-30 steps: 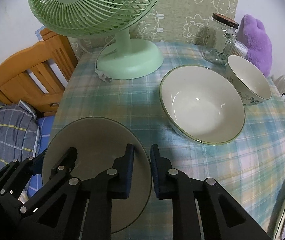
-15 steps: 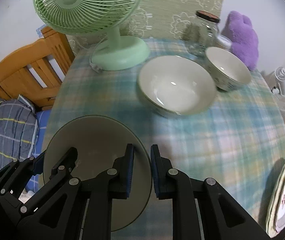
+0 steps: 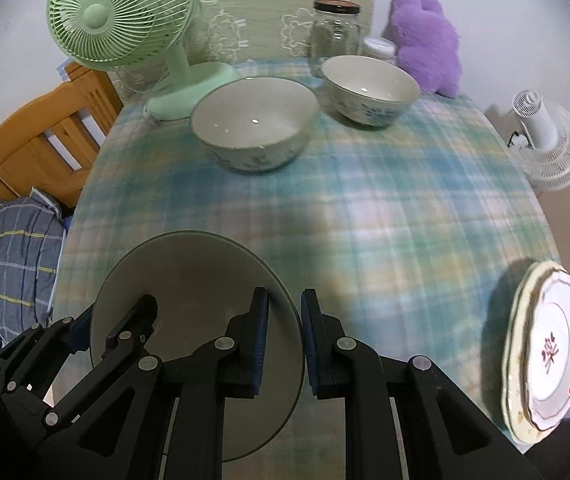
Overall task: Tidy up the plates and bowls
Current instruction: 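Carry the grey glass plate with both tools toward the plate stack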
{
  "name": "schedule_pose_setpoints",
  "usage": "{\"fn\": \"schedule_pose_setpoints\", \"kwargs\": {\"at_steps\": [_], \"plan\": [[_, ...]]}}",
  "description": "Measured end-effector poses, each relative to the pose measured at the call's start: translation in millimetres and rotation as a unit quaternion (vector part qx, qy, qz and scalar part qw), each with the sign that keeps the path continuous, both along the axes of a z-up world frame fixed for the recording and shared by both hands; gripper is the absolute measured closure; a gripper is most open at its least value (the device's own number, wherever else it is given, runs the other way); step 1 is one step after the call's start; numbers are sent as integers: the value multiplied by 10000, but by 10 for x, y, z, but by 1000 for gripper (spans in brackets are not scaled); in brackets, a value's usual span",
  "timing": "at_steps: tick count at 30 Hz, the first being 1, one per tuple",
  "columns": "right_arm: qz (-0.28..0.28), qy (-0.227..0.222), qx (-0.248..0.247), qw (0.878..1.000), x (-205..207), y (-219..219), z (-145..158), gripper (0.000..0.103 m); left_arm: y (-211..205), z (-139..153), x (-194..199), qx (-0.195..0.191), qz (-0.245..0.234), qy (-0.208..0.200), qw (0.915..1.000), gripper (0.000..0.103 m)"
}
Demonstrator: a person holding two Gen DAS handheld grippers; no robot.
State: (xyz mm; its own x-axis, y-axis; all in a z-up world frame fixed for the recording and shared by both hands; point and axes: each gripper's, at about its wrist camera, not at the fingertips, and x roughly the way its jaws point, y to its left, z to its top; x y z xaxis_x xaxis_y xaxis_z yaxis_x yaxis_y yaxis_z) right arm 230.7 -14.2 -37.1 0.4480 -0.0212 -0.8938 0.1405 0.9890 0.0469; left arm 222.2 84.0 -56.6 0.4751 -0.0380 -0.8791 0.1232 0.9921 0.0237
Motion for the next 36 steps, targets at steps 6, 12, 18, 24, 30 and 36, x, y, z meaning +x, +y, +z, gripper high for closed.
{"fn": "schedule_pose_setpoints", "kwargs": {"at_steps": [6,12,18,24,30,36], "plan": [[82,46,14,10000,-247,-255,4,83,-244,-1,-254,-57,183,82,9998,80],[161,49,-5,9999,-446,-511,31,83,-494,19,-447,-97,256,89,9996,80],[170,17,-17,9999,-605,-777,67,83,-739,39,-572,-115,245,87,9996,80],[175,47,-10,9998,-726,-1012,59,83,-952,6,-694,-118,214,135,9996,80],[178,124,-24,9998,-807,-1189,-9,83,-1110,-65,-766,-147,207,197,9995,80],[173,255,-20,9995,-815,-1269,-143,82,-1124,-180,-803,-150,358,208,9990,81]]}}
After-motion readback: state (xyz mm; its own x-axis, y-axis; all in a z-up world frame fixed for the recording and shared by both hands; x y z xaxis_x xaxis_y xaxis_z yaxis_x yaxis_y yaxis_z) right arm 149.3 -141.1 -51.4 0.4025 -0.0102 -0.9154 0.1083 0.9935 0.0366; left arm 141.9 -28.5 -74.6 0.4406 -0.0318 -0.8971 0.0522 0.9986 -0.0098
